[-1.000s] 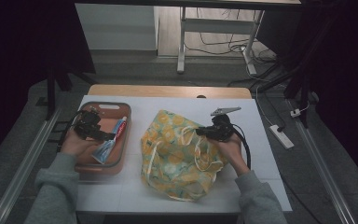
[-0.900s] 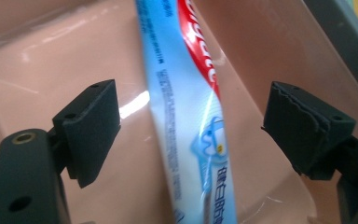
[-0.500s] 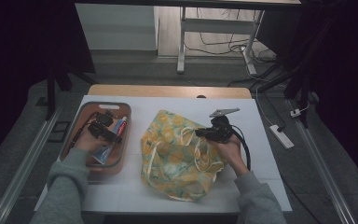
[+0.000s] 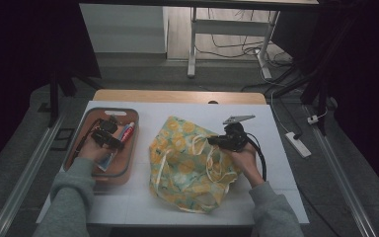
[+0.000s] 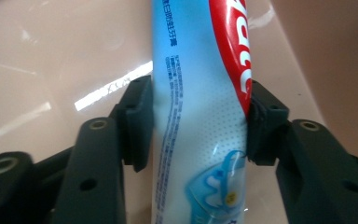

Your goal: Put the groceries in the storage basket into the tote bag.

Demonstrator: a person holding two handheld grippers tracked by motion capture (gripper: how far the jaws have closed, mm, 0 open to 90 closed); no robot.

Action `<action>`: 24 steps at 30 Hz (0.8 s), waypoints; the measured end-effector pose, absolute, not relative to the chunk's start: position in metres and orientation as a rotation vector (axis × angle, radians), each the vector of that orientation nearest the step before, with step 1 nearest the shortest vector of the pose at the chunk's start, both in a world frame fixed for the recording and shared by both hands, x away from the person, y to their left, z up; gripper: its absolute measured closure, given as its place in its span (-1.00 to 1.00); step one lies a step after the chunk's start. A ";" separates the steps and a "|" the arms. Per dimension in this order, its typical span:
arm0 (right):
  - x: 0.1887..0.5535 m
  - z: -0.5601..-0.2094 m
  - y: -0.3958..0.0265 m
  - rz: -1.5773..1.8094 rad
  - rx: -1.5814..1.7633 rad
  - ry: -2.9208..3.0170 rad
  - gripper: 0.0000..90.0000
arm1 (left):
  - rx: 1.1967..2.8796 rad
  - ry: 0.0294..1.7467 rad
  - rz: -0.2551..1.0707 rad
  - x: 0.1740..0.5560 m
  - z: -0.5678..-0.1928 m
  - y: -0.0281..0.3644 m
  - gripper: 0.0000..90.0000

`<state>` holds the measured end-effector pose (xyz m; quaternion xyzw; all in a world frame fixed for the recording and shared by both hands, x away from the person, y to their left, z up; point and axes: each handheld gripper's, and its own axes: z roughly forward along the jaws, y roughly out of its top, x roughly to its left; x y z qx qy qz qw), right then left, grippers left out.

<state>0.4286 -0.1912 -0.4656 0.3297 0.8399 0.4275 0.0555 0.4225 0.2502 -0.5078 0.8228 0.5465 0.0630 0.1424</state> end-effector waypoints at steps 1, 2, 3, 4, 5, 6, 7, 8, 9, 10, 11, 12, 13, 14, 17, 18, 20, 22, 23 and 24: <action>0.429 -0.466 -0.192 1.297 1.001 2.549 0.93 | 2.370 1.581 0.182 0.422 -0.507 0.251 0.23; 0.429 -0.466 -0.192 1.298 1.001 2.548 0.93 | 2.355 1.590 0.184 0.422 -0.506 0.253 0.32; 0.428 -0.466 -0.192 1.299 1.004 2.547 0.93 | 2.338 1.590 0.169 0.422 -0.504 0.257 0.40; 0.428 -0.466 -0.193 1.298 1.005 2.548 0.93 | 2.319 1.588 0.167 0.421 -0.502 0.259 0.55; 0.428 -0.465 -0.193 1.298 1.006 2.547 0.93 | 2.305 1.598 0.165 0.421 -0.501 0.262 0.62; 0.428 -0.465 -0.193 1.298 1.005 2.547 0.93 | 2.303 1.601 0.163 0.421 -0.501 0.264 0.64; 0.428 -0.465 -0.193 1.298 1.005 2.547 0.93 | 2.292 1.596 0.147 0.421 -0.501 0.266 0.65; 0.428 -0.466 -0.193 1.298 1.005 2.547 0.93 | 2.279 1.590 0.142 0.421 -0.501 0.268 0.66; 0.428 -0.466 -0.193 1.298 1.009 2.547 0.93 | 2.273 1.592 0.145 0.420 -0.501 0.270 0.67; 0.428 -0.466 -0.193 1.298 1.009 2.545 0.93 | 2.274 1.591 0.146 0.420 -0.500 0.271 0.68; 0.428 -0.466 -0.194 1.298 1.009 2.546 0.93 | 2.266 1.595 0.146 0.420 -0.500 0.273 0.69; 0.429 -0.467 -0.194 1.299 1.009 2.546 0.93 | 2.258 1.600 0.145 0.419 -0.499 0.274 0.70; 0.429 -0.467 -0.193 1.299 1.008 2.546 0.93 | 2.259 1.598 0.145 0.419 -0.499 0.274 0.71; 0.429 -0.467 -0.193 1.299 1.005 2.545 0.93 | 2.254 1.594 0.143 0.418 -0.499 0.276 0.71; 0.429 -0.466 -0.193 1.301 1.008 2.544 0.93 | 2.217 1.578 0.132 0.417 -0.497 0.283 0.72; 0.429 -0.466 -0.193 1.302 1.008 2.544 0.93 | 2.200 1.570 0.132 0.416 -0.496 0.285 0.72; 0.429 -0.466 -0.194 1.304 1.008 2.540 0.93 | 2.165 1.546 0.132 0.414 -0.491 0.289 0.72; 0.429 -0.466 -0.195 1.305 1.009 2.540 0.93 | 2.127 1.518 0.128 0.410 -0.484 0.293 0.72; 0.428 -0.465 -0.195 1.307 1.010 2.538 0.93 | 2.114 1.499 0.126 0.408 -0.481 0.295 0.72; 0.428 -0.465 -0.195 1.309 1.010 2.537 0.93 | 2.093 1.486 0.130 0.406 -0.477 0.297 0.72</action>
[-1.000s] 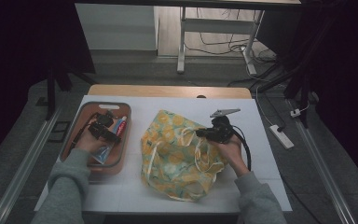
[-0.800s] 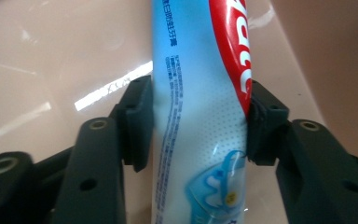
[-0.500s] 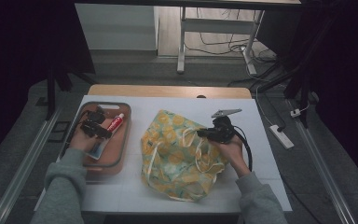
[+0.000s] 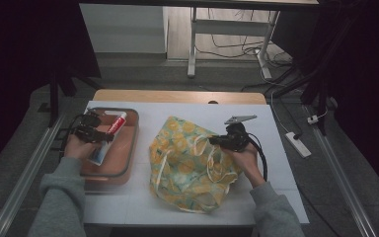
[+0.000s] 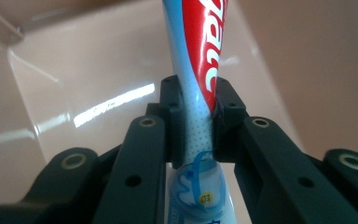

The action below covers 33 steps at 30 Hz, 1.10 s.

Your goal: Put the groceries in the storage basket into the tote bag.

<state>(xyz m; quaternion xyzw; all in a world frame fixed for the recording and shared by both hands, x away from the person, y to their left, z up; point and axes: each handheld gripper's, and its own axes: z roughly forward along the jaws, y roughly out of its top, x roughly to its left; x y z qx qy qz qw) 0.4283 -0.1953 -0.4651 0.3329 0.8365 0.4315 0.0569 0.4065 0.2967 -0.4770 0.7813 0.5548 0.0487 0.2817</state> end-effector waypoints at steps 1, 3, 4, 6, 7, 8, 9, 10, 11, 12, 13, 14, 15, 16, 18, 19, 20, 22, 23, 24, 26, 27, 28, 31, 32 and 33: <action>0.428 -0.465 -0.195 1.311 1.010 2.536 0.93 | 2.080 1.476 0.133 0.405 -0.474 0.298 0.72; 0.428 -0.464 -0.195 1.314 1.007 2.533 0.93 | 2.057 1.447 0.155 0.400 -0.465 0.302 0.72; 0.428 -0.464 -0.195 1.315 1.005 2.533 0.93 | 2.047 1.436 0.169 0.398 -0.461 0.303 0.73; 0.428 -0.464 -0.195 1.321 1.004 2.530 0.93 | 2.016 1.414 0.184 0.393 -0.452 0.307 0.73; 0.428 -0.464 -0.196 1.326 1.005 2.529 0.93 | 2.001 1.403 0.190 0.391 -0.448 0.308 0.73; 0.428 -0.464 -0.196 1.329 1.005 2.529 0.93 | 1.976 1.381 0.194 0.387 -0.442 0.310 0.72; 0.428 -0.463 -0.196 1.331 1.009 2.528 0.93 | 1.967 1.357 0.198 0.383 -0.436 0.311 0.73; 0.428 -0.463 -0.196 1.332 1.006 2.526 0.93 | 1.956 1.334 0.214 0.379 -0.429 0.310 0.73; 0.428 -0.462 -0.196 1.335 1.007 2.525 0.93 | 1.950 1.307 0.222 0.375 -0.422 0.308 0.73; 0.428 -0.461 -0.196 1.339 1.004 2.523 0.93 | 1.948 1.274 0.226 0.372 -0.416 0.306 0.73; 0.428 -0.460 -0.196 1.343 1.004 2.519 0.93 | 1.942 1.249 0.228 0.369 -0.411 0.303 0.73; 0.428 -0.460 -0.197 1.346 1.005 2.517 0.93 | 1.938 1.205 0.225 0.365 -0.404 0.298 0.72; 0.428 -0.459 -0.197 1.351 1.005 2.513 0.93 | 1.942 1.178 0.222 0.363 -0.400 0.293 0.72; 0.428 -0.459 -0.197 1.355 1.006 2.511 0.93 | 1.952 1.134 0.218 0.360 -0.395 0.285 0.72; 0.429 -0.459 -0.198 1.359 1.011 2.508 0.93 | 1.970 1.059 0.205 0.356 -0.387 0.270 0.72; 0.429 -0.459 -0.198 1.358 1.011 2.507 0.93 | 1.976 1.030 0.196 0.355 -0.385 0.264 0.72; 0.429 -0.459 -0.198 1.358 1.011 2.508 0.93 | 1.992 0.980 0.181 0.353 -0.382 0.254 0.72; 0.429 -0.459 -0.197 1.357 1.012 2.509 0.93 | 2.019 0.897 0.152 0.350 -0.378 0.236 0.72; 0.429 -0.459 -0.197 1.357 1.011 2.509 0.93 | 2.032 0.854 0.136 0.349 -0.376 0.227 0.72; 0.430 -0.459 -0.197 1.360 1.012 2.508 0.93 | 2.041 0.816 0.120 0.347 -0.375 0.218 0.72; 0.430 -0.458 -0.197 1.363 1.011 2.507 0.93 | 2.072 0.740 0.087 0.346 -0.373 0.199 0.72; 0.430 -0.458 -0.197 1.365 1.011 2.506 0.93 | 2.085 0.703 0.071 0.345 -0.373 0.189 0.72; 0.430 -0.458 -0.197 1.365 1.010 2.504 0.93 | 2.100 0.670 0.052 0.345 -0.374 0.178 0.72; 0.431 -0.456 -0.198 1.375 1.010 2.496 0.93 | 2.160 0.582 0.029 0.345 -0.378 0.145 0.72; 0.431 -0.455 -0.199 1.383 1.012 2.490 0.93 | 2.174 0.564 0.022 0.345 -0.379 0.136 0.72; 0.431 -0.454 -0.199 1.385 1.011 2.488 0.93 | 2.197 0.534 0.006 0.347 -0.382 0.123 0.72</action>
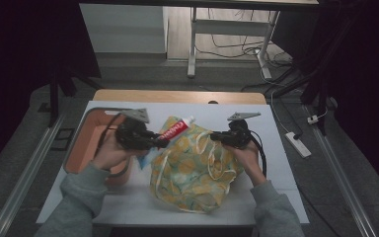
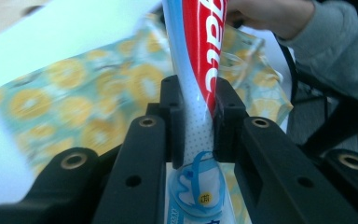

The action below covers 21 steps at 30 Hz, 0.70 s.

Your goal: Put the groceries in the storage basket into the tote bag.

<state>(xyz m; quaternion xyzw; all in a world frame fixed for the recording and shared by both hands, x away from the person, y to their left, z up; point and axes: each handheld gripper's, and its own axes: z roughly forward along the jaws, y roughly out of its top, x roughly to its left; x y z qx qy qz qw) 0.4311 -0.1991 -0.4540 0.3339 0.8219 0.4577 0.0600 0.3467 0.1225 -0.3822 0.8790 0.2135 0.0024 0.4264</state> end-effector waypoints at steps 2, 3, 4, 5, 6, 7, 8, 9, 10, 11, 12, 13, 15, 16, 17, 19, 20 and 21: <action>0.431 -0.452 -0.201 1.398 1.018 2.480 0.93 | 2.235 0.485 -0.018 0.349 -0.387 0.101 0.72; 0.431 -0.451 -0.202 1.398 1.019 2.478 0.93 | 2.253 0.466 -0.023 0.350 -0.390 0.091 0.72; 0.431 -0.451 -0.203 1.403 1.020 2.474 0.93 | 2.277 0.447 -0.022 0.350 -0.392 0.081 0.72; 0.431 -0.450 -0.204 1.405 1.022 2.470 0.93 | 2.293 0.434 -0.021 0.349 -0.394 0.074 0.72; 0.431 -0.449 -0.205 1.405 1.023 2.468 0.93 | 2.321 0.413 -0.020 0.349 -0.397 0.064 0.72; 0.431 -0.449 -0.206 1.412 1.023 2.465 0.93 | 2.337 0.401 -0.019 0.350 -0.400 0.058 0.72; 0.431 -0.448 -0.207 1.411 1.022 2.462 0.93 | 2.343 0.393 -0.018 0.350 -0.402 0.053 0.72; 0.431 -0.448 -0.208 1.418 1.021 2.458 0.93 | 2.349 0.383 -0.016 0.350 -0.404 0.049 0.72; 0.431 -0.447 -0.209 1.423 1.028 2.454 0.93 | 2.350 0.372 -0.017 0.351 -0.406 0.045 0.72; 0.431 -0.447 -0.211 1.426 1.031 2.452 0.93 | 2.351 0.367 -0.019 0.351 -0.407 0.043 0.72; 0.431 -0.447 -0.212 1.433 1.034 2.448 0.93 | 2.355 0.354 -0.014 0.352 -0.409 0.039 0.72; 0.431 -0.446 -0.213 1.432 1.037 2.446 0.93 | 2.358 0.348 -0.006 0.352 -0.410 0.036 0.72; 0.431 -0.445 -0.213 1.441 1.037 2.442 0.93 | 2.358 0.337 0.007 0.352 -0.413 0.032 0.72; 0.431 -0.445 -0.213 1.442 1.036 2.441 0.93 | 2.358 0.329 0.009 0.353 -0.414 0.029 0.72; 0.431 -0.445 -0.213 1.442 1.036 2.441 0.93 | 2.348 0.327 0.026 0.353 -0.416 0.027 0.72; 0.431 -0.445 -0.213 1.443 1.038 2.441 0.93 | 2.349 0.317 0.016 0.354 -0.419 0.022 0.72; 0.431 -0.445 -0.213 1.441 1.037 2.442 0.93 | 2.351 0.308 0.014 0.354 -0.421 0.019 0.72; 0.431 -0.446 -0.213 1.440 1.039 2.443 0.93 | 2.359 0.300 0.009 0.355 -0.422 0.017 0.72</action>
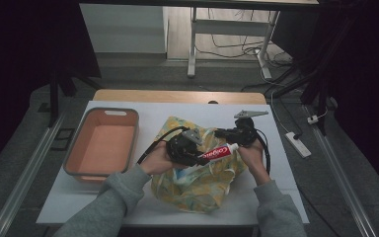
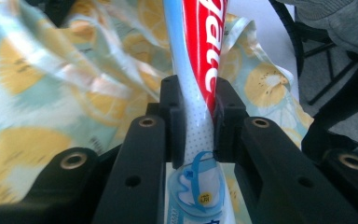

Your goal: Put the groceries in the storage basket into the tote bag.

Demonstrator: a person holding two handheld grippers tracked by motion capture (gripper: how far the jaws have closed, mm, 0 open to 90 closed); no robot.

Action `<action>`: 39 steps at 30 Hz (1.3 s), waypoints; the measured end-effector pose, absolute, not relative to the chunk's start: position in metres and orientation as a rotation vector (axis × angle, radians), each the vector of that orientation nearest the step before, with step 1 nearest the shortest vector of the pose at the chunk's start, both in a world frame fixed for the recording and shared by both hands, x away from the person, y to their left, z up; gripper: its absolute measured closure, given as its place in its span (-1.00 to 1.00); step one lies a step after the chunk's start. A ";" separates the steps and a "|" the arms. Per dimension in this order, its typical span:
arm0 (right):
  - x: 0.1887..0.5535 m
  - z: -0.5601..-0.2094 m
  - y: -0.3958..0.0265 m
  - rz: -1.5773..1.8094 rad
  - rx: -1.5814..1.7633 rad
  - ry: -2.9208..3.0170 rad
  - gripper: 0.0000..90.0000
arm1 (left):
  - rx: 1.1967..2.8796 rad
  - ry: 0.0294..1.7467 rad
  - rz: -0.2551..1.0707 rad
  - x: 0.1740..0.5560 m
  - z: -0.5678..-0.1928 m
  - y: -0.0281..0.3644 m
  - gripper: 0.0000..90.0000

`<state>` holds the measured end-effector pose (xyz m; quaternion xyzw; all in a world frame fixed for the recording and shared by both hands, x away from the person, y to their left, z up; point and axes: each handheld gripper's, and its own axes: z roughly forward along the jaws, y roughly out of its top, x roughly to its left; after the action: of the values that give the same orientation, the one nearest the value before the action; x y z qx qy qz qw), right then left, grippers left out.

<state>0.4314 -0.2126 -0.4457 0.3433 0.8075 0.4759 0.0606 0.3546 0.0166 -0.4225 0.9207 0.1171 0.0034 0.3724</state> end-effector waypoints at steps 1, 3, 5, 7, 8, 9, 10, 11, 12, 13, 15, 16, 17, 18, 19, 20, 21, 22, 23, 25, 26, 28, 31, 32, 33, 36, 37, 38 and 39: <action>0.431 -0.446 -0.213 1.436 1.040 2.445 0.93 | 2.366 0.291 0.013 0.355 -0.425 0.015 0.72; 0.431 -0.446 -0.214 1.429 1.042 2.442 0.93 | 2.370 0.290 0.011 0.356 -0.428 0.015 0.72; 0.432 -0.446 -0.217 1.445 1.054 2.435 0.93 | 2.392 0.294 0.044 0.356 -0.431 0.017 0.72; 0.432 -0.444 -0.220 1.459 1.060 2.425 0.93 | 2.412 0.303 0.044 0.357 -0.436 0.020 0.72; 0.431 -0.443 -0.221 1.468 1.063 2.422 0.93 | 2.419 0.309 0.050 0.357 -0.438 0.022 0.72; 0.431 -0.443 -0.222 1.474 1.061 2.418 0.93 | 2.434 0.318 0.069 0.357 -0.440 0.024 0.72; 0.431 -0.441 -0.223 1.476 1.059 2.414 0.93 | 2.444 0.329 0.080 0.357 -0.442 0.026 0.72; 0.430 -0.440 -0.223 1.479 1.057 2.412 0.93 | 2.456 0.338 0.077 0.358 -0.443 0.028 0.72; 0.430 -0.439 -0.224 1.485 1.056 2.406 0.93 | 2.467 0.344 0.086 0.358 -0.444 0.031 0.72; 0.429 -0.437 -0.224 1.492 1.054 2.402 0.93 | 2.473 0.352 0.095 0.359 -0.445 0.034 0.72; 0.428 -0.435 -0.226 1.496 1.045 2.393 0.93 | 2.485 0.355 0.089 0.359 -0.447 0.039 0.72; 0.428 -0.434 -0.227 1.499 1.042 2.388 0.93 | 2.489 0.358 0.094 0.358 -0.448 0.042 0.72; 0.428 -0.432 -0.228 1.501 1.046 2.383 0.93 | 2.497 0.362 0.094 0.358 -0.448 0.044 0.72; 0.428 -0.432 -0.229 1.506 1.046 2.377 0.93 | 2.507 0.362 0.097 0.357 -0.449 0.045 0.72; 0.428 -0.431 -0.230 1.515 1.049 2.372 0.93 | 2.515 0.364 0.101 0.357 -0.449 0.047 0.72; 0.428 -0.431 -0.231 1.513 1.054 2.369 0.93 | 2.525 0.362 0.096 0.357 -0.450 0.048 0.72; 0.428 -0.430 -0.232 1.515 1.052 2.365 0.93 | 2.537 0.362 0.093 0.356 -0.451 0.048 0.72; 0.428 -0.430 -0.233 1.513 1.052 2.364 0.93 | 2.548 0.370 0.103 0.356 -0.451 0.049 0.72; 0.428 -0.430 -0.233 1.521 1.053 2.362 0.93 | 2.559 0.385 0.112 0.355 -0.452 0.049 0.72; 0.427 -0.429 -0.232 1.522 1.050 2.364 0.93 | 2.578 0.423 0.132 0.356 -0.453 0.049 0.72; 0.427 -0.429 -0.231 1.521 1.046 2.366 0.93 | 2.584 0.442 0.131 0.356 -0.453 0.049 0.72; 0.427 -0.429 -0.231 1.518 1.043 2.369 0.93 | 2.586 0.480 0.144 0.357 -0.454 0.051 0.71; 0.428 -0.429 -0.232 1.524 1.044 2.369 0.93 | 2.603 0.559 0.143 0.360 -0.457 0.054 0.71; 0.427 -0.429 -0.232 1.526 1.041 2.370 0.93 | 2.615 0.578 0.152 0.361 -0.458 0.054 0.71; 0.427 -0.429 -0.231 1.522 1.035 2.369 0.93 | 2.629 0.593 0.158 0.361 -0.460 0.054 0.71; 0.425 -0.427 -0.229 1.534 1.019 2.367 0.93 | 2.632 0.630 0.144 0.365 -0.466 0.053 0.71; 0.424 -0.426 -0.228 1.535 1.014 2.368 0.93 | 2.624 0.641 0.141 0.367 -0.467 0.052 0.71; 0.424 -0.425 -0.227 1.544 1.009 2.369 0.93 | 2.618 0.652 0.140 0.370 -0.469 0.051 0.71; 0.423 -0.425 -0.226 1.549 1.007 2.373 0.93 | 2.614 0.660 0.142 0.371 -0.471 0.050 0.71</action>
<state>0.4232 -0.2264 -0.4248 0.3341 0.7872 0.5140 0.0672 0.3713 0.0504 -0.4706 0.9447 0.2387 0.0512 0.2192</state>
